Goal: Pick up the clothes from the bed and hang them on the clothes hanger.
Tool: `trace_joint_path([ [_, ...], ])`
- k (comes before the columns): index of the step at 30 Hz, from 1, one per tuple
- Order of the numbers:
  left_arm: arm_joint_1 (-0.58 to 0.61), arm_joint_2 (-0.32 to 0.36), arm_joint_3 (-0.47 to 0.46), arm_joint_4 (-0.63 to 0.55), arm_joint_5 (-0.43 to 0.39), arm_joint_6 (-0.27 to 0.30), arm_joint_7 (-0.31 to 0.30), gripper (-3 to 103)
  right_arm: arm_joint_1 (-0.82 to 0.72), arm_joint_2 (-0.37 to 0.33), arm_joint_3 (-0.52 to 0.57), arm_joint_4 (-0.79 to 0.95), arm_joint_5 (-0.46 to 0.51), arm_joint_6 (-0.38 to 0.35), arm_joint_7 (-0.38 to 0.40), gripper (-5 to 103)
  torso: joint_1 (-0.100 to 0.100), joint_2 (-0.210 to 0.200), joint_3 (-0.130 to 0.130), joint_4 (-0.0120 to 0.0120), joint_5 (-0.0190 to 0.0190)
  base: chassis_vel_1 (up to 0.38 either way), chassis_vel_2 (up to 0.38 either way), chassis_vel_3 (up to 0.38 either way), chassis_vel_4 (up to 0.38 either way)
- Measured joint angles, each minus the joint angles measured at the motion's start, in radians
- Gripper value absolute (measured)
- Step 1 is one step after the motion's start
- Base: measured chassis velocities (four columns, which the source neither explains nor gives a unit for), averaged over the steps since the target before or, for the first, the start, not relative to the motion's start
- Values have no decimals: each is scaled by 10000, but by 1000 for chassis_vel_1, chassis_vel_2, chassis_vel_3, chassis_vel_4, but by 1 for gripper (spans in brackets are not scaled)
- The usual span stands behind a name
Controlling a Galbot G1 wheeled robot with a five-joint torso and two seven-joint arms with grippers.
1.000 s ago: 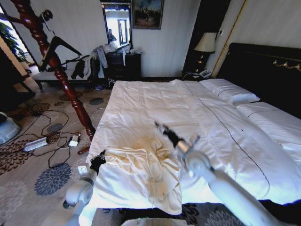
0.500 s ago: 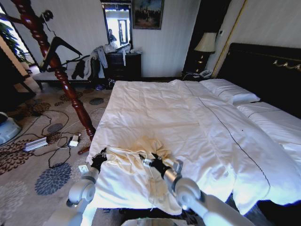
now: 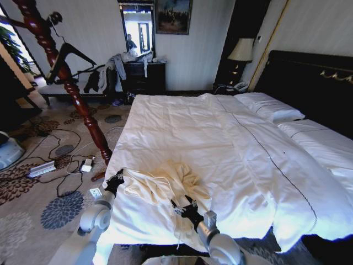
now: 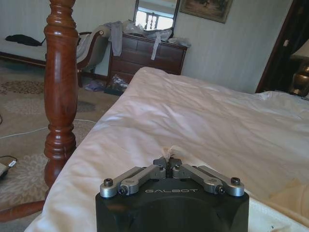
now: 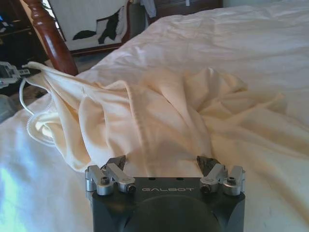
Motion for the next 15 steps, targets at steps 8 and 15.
trace_joint_path([
  [8, 140, 15, -52, -31, 53, 2, -10, 0, -863, 267, 123, 180, -531, 229, 228, 79, 0, 0, 0, -2, -1, 0, 0, 0, 0],
  [15, 100, 28, -45, -29, 65, 13, -57, 0, -948, 445, 83, 61, -540, 252, 343, 55, 0, 0, 0, -2, 0, 0, 0, 0, 0],
])
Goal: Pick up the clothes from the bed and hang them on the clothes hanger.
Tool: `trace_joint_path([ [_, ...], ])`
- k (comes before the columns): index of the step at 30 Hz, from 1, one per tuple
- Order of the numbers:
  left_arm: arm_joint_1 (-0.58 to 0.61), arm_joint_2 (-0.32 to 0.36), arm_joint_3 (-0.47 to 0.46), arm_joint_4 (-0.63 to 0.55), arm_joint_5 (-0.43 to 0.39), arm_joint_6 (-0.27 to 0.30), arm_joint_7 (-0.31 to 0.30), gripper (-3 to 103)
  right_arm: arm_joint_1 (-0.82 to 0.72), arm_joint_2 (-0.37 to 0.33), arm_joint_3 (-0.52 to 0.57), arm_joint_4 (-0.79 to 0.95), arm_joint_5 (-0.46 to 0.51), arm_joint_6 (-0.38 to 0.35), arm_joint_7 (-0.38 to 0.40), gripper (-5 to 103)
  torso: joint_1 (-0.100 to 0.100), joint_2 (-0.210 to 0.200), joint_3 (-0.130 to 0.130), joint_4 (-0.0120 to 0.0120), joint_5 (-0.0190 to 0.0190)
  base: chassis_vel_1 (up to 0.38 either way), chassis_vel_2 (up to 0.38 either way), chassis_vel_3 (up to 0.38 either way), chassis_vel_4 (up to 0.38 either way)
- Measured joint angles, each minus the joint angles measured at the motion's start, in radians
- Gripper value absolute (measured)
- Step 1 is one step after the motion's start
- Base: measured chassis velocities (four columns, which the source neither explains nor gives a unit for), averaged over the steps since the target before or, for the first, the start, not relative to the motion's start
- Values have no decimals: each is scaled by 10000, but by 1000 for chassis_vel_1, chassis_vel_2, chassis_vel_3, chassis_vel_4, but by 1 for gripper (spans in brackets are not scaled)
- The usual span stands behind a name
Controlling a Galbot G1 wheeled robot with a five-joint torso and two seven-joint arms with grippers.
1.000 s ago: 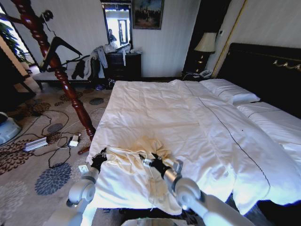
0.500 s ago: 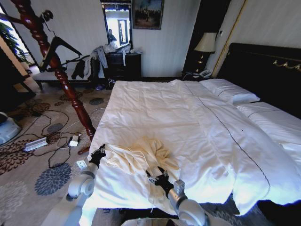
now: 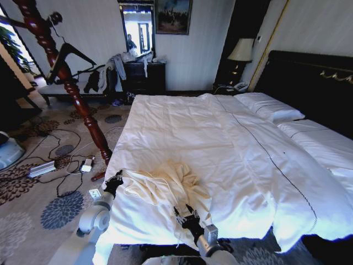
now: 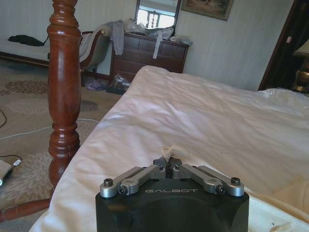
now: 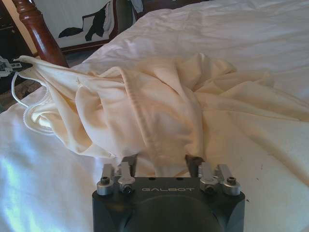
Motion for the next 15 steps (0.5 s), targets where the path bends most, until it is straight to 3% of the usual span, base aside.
trace_joint_path([
  [3, -15, 0, -3, 11, 19, 2, -12, 0, -30, -105, 8, 98, 100, 0, 15, 38, 0, 0, 0, 1, 0, 0, 0, 0, 0],
  [5, -16, 0, -7, 15, 31, 2, -15, 0, -59, -146, 21, 140, 144, 0, 30, 38, 1, 0, 0, 0, 0, 0, 0, 0, 0],
  [8, -10, -22, -9, 18, 76, 2, -21, 0, -141, -232, 45, 237, 316, -4, 134, 22, 1, 0, 0, 0, 0, 0, 0, 0, 0],
  [15, 1, -101, 31, 35, 216, 1, -35, 0, -151, -264, 96, 296, 414, 5, 172, 1, 1, 0, 0, 1, 1, 0, 0, 0, 0],
])
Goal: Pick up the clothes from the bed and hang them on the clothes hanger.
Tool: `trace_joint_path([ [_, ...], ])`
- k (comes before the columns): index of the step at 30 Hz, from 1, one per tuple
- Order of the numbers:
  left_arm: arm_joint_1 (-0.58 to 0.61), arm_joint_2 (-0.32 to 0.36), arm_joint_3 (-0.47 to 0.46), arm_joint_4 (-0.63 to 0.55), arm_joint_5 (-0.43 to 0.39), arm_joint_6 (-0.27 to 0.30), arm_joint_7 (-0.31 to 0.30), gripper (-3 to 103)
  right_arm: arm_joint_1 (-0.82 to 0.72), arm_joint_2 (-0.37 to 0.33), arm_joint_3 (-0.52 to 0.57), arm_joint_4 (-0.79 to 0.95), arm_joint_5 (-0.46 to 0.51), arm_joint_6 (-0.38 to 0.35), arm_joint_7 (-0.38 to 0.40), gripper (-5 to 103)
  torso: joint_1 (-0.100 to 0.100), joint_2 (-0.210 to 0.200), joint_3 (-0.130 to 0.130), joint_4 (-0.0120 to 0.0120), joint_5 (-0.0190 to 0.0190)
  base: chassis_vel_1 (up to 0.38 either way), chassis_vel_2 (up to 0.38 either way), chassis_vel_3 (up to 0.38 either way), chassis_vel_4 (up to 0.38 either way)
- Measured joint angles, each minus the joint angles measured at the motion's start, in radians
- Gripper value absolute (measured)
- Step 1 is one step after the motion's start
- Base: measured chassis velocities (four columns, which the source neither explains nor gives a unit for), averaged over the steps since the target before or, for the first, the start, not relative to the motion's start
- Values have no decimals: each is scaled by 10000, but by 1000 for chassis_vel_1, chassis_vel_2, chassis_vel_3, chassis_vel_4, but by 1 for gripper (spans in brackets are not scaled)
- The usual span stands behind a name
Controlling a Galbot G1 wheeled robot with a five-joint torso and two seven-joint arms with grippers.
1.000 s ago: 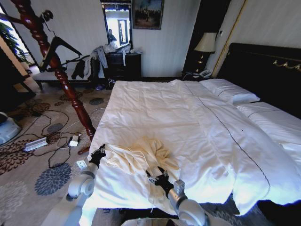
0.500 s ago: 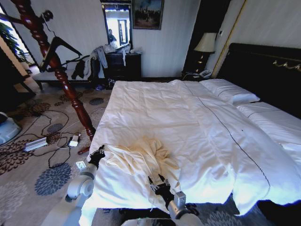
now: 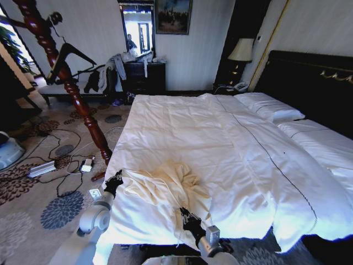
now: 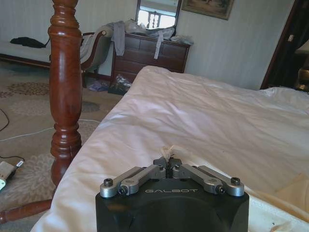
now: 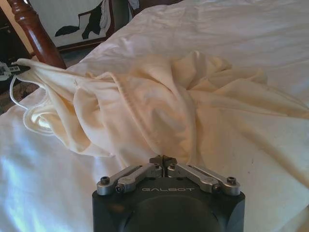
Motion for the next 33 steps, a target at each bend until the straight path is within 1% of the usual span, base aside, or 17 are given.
trace_joint_path([
  [4, -2, -15, 5, 0, 14, 0, -19, 0, 38, -34, 87, 106, 69, 93, -55, 0, 0, 0, 0, -1, 0, 0, 0, 0, 0],
  [6, 9, -43, -18, -2, 18, -4, -38, 0, 203, -102, 296, 458, 371, 495, -495, 0, 0, 0, 0, -1, 0, 0, 0, 0, 0],
  [7, 9, -43, -18, -2, 18, -4, -38, 0, 203, -102, 296, 458, 371, 495, -495, 0, 0, 0, 0, -1, 0, 0, 0, 0, 0],
  [9, 19, -65, -50, -5, 15, -15, -41, 0, 548, -226, 579, 921, 1029, 1163, -1355, 0, 0, 0, 0, -1, 0, 0, 0, 0, 0],
  [11, 19, -82, -55, -4, 16, -26, -40, 0, 1008, -342, 888, 1369, 2006, 1620, -2177, 0, 0, 0, 0, -1, 1, 0, 0, 0, 0],
  [12, 17, -96, -54, 1, 20, -28, -41, 0, 1404, -428, 1110, 1723, 2890, 1762, -2499, 0, 0, 0, 1, 0, 1, 0, 0, 0, 0],
  [13, 17, -96, -54, 1, 20, -28, -41, 0, 1404, -428, 1110, 1723, 2890, 1762, -2499, 0, 0, 0, 1, 0, 1, 0, 0, 0, 0],
  [15, 15, -150, -8, 17, 67, -31, -21, 0, 2607, -646, 1760, 2695, 5639, 1681, -2694, 0, 0, -1, 0, 2, -1, 0, 0, 0, 0],
  [16, 21, -175, 10, 19, 95, -34, -8, 0, 3061, -723, 1974, 2916, 6516, 1544, -2682, 0, 0, 0, 1, -1, -3, 0, 0, 0, 0],
  [17, 21, -175, 10, 19, 95, -34, -8, 0, 3061, -723, 1974, 2916, 6516, 1544, -2682, 0, 0, 0, 1, -1, -3, 0, 0, 0, 0],
  [18, 39, -208, 28, 19, 126, -37, 17, 0, 3636, -784, 2134, 2987, 7257, 1392, -2591, 0, 0, 0, 0, -2, -3, 0, 0, 0, 0],
  [19, 69, -242, 44, 19, 176, -41, 39, 0, 4113, -805, 2183, 2834, 7604, 1293, -2511, 0, 0, 0, 0, 1, -3, 0, 0, 0, 0],
  [22, 153, -303, 73, 20, 312, -52, 92, 0, 4868, -717, 2049, 1935, 7814, 997, -2160, 0, 1, -1, 1, 3, -1, 0, 0, 0, 0],
  [23, 196, -320, 98, 6, 371, -64, 113, 0, 5100, -549, 1918, 1360, 7783, 770, -1800, 0, 2, -1, 2, 3, 0, 0, 0, 0, 0],
  [26, 175, -292, 203, 0, 410, -65, 148, 0, 5207, -205, 1717, 53, 7189, 390, -1275, 0, 1, -1, 1, -2, 2, 0, 0, 0, 0],
  [31, 193, -226, 260, 0, 447, -65, 161, 0, 5318, 347, 1649, -1597, 6213, 87, -1150, 0, 1, -1, 1, -2, 1, 0, 0, 0, 0],
  [33, 207, -217, 263, 0, 463, -65, 161, 0, 5373, 430, 1649, -1811, 6047, 7, -1152, 0, 1, -1, 1, -1, 0, 0, 0, 0, 0],
])
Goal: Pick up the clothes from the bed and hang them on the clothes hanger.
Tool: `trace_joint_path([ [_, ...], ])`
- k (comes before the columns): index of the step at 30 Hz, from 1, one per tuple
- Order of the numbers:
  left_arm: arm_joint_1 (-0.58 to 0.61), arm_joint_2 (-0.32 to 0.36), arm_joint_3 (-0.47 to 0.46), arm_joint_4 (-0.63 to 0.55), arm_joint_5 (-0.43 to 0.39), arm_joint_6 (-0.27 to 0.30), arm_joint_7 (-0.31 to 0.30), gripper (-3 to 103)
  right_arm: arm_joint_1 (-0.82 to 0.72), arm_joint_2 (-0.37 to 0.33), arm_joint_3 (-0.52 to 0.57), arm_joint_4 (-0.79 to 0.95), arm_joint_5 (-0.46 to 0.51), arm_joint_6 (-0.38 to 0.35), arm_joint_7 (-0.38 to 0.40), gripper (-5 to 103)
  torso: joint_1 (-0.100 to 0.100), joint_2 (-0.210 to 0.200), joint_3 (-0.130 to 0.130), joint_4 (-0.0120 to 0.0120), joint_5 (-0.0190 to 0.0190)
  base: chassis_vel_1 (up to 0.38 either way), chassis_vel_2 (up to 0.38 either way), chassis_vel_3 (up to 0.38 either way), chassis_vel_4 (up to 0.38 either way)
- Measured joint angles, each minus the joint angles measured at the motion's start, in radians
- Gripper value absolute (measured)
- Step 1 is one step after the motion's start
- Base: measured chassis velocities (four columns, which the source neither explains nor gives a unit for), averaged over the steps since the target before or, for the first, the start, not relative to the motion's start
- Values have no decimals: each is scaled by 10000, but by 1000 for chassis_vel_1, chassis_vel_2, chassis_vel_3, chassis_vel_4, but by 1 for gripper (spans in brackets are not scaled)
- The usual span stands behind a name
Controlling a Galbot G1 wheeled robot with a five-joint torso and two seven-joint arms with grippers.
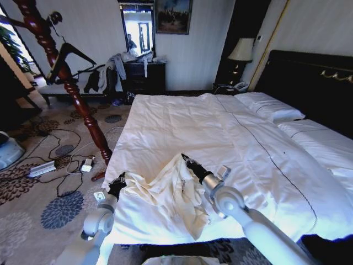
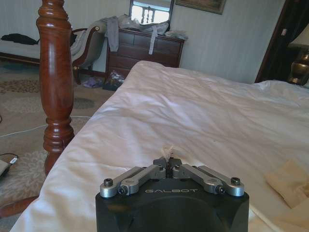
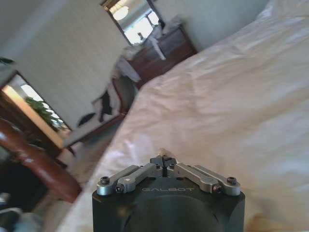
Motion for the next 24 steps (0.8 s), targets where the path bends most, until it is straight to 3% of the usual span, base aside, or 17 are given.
trace_joint_path([
  [1, 14, 3, 0, -7, 8, 0, 0, 0, 53, 59, 0, -141, -147, -60, -39, -1, 0, 0, 0, 1, 0, 0, 0, 0, 0],
  [6, 66, -54, -30, -22, 104, -4, -1, 0, 89, 116, -39, -179, -538, -177, -484, 20, 0, 1, 0, 1, -1, 0, 0, 0, 0],
  [9, 118, -123, -36, 3, 232, -39, 23, 0, -124, 111, -3, 240, 37, -141, -380, 31, -1, 0, -1, 1, -1, 0, 0, 0, 0],
  [11, 129, -139, -37, 12, 266, -49, 32, 0, -182, 122, 32, 334, 244, -111, -275, 31, -2, 1, -2, 1, -2, 0, 0, 0, 0],
  [12, 158, -173, -34, 38, 347, -65, 54, 0, -327, 215, 165, 525, 830, -2, 172, 42, -2, 1, -2, 0, -2, 0, 0, 0, 0],
  [14, 169, -196, -28, 55, 402, -78, 62, 0, -418, 307, 247, 545, 1012, 103, 521, 47, -2, 0, -2, 1, -1, 0, 0, 0, 0],
  [16, 178, -213, -22, 62, 448, -82, 63, 0, -594, 379, 297, 502, 847, 259, 779, 58, -2, 1, -1, 1, 0, 0, 0, 0, 0],
  [18, 180, -214, -22, 60, 452, -82, 63, 0, -656, 366, 291, 517, 726, 277, 757, 58, -2, 0, -2, 0, 0, 0, 0, 0, 0],
  [21, 182, -198, -45, 28, 453, -82, 57, 0, -715, 268, 0, 785, 177, 310, 369, 74, -2, 1, -2, -1, -1, 0, 0, 0, 0],
  [22, 182, -198, -45, 28, 453, -82, 57, 0, -715, 268, 0, 785, 177, 310, 369, 74, -2, 1, -2, -1, -1, 0, 0, 0, 0],
  [24, 179, -195, -55, 26, 453, -82, 48, 0, -590, 195, -390, 835, -644, 297, 15, 85, -2, 1, -2, 3, -2, 0, 0, 0, 0],
])
